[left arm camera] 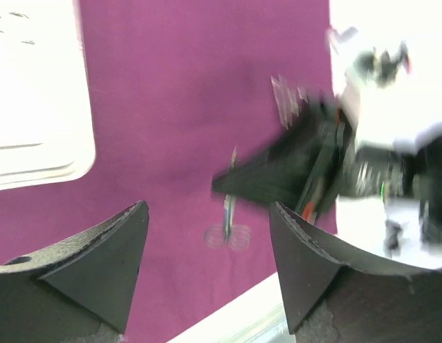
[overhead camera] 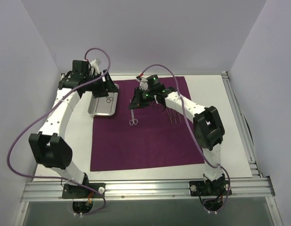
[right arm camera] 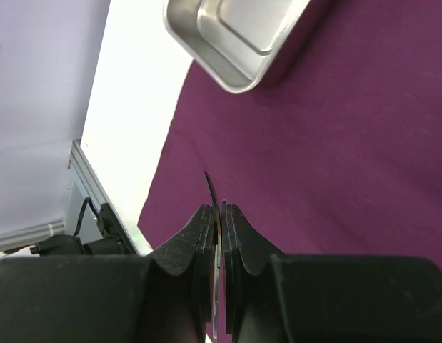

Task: Open and lay out the surgical kit
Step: Place the medical item in the surgical kit.

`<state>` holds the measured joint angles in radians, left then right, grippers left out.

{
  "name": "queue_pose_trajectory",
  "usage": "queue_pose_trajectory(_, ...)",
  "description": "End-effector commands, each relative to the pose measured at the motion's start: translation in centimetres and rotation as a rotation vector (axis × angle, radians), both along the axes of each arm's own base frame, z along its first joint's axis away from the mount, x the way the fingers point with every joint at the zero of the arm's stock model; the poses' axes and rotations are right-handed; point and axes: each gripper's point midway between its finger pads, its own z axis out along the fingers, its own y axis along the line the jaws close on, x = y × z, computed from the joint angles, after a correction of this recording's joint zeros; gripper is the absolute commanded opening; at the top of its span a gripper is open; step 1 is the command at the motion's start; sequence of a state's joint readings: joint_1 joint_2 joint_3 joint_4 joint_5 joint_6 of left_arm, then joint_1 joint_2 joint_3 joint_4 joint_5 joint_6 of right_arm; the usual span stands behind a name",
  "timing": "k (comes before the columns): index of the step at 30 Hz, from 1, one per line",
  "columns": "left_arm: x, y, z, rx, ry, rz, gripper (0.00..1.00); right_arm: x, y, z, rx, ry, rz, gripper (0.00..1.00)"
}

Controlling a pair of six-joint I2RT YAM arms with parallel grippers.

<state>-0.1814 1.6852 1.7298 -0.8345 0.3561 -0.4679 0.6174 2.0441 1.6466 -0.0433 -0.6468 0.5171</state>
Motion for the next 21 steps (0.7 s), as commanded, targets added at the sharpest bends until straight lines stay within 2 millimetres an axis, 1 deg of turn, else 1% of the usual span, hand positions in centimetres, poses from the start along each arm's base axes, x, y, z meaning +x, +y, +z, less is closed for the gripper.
queue_pose_trajectory(1,-1.8,-2.1,3.6,-0.189,-0.185,-0.233,0.77,0.6,-2.3,7.6,0.154,-0.101,0.044,0.00)
queue_pose_trajectory(2,-1.9,-3.0,4.3,-0.237,-0.239,-0.296,0.77,-0.1,-2.8,8.2,0.163,-0.082,0.068,0.00)
queue_pose_trajectory(3,-2.8,-4.0,4.2,-0.270,-0.240,-0.353,0.77,-0.1,-3.2,8.8,0.172,-0.091,0.076,0.00)
queue_pose_trajectory(4,-4.0,-4.9,3.2,-0.309,-0.211,-0.407,0.77,-0.2,-3.3,9.7,0.187,-0.100,0.086,0.00)
queue_pose_trajectory(5,-4.5,-5.6,3.4,-0.321,-0.236,-0.443,0.77,-0.7,-3.4,10.7,0.210,-0.104,0.112,0.00)
queue_pose_trajectory(6,-5.1,-6.1,3.3,-0.326,-0.245,-0.475,0.77,-0.7,-3.6,11.4,0.226,-0.107,0.116,0.00)
queue_pose_trajectory(7,-5.8,-7.2,2.9,-0.330,-0.253,-0.512,0.77,-1.0,-3.6,12.1,0.242,-0.112,0.127,0.00)
queue_pose_trajectory(8,-6.3,-7.5,3.2,-0.328,-0.270,-0.527,0.77,-1.2,-3.5,13.1,0.266,-0.126,0.140,0.00)
queue_pose_trajectory(9,-6.6,-7.9,3.1,-0.327,-0.277,-0.540,0.77,-1.6,-3.6,13.5,0.282,-0.119,0.160,0.00)
queue_pose_trajectory(10,-7.1,-8.4,3.0,-0.343,-0.283,-0.567,0.78,-1.7,-3.5,14.8,0.313,-0.144,0.170,0.00)
queue_pose_trajectory(12,-7.6,-8.8,3.3,-0.362,-0.295,-0.584,0.79,-2.2,-3.5,15.8,0.353,-0.144,0.197,0.00)
queue_pose_trajectory(13,-7.9,-9.0,3.5,-0.372,-0.302,-0.602,0.79,-2.3,-3.4,16.8,0.384,-0.155,0.200,0.00)
queue_pose_trajectory(16,-8.4,-9.0,4.0,-0.382,-0.323,-0.631,0.81,-2.8,-3.4,17.7,0.419,-0.143,0.217,0.00)
queue_pose_trajectory(21,-9.3,-9.3,4.5,-0.416,-0.328,-0.677,0.82,-2.4,-4.0,17.9,0.439,-0.151,0.203,0.00)
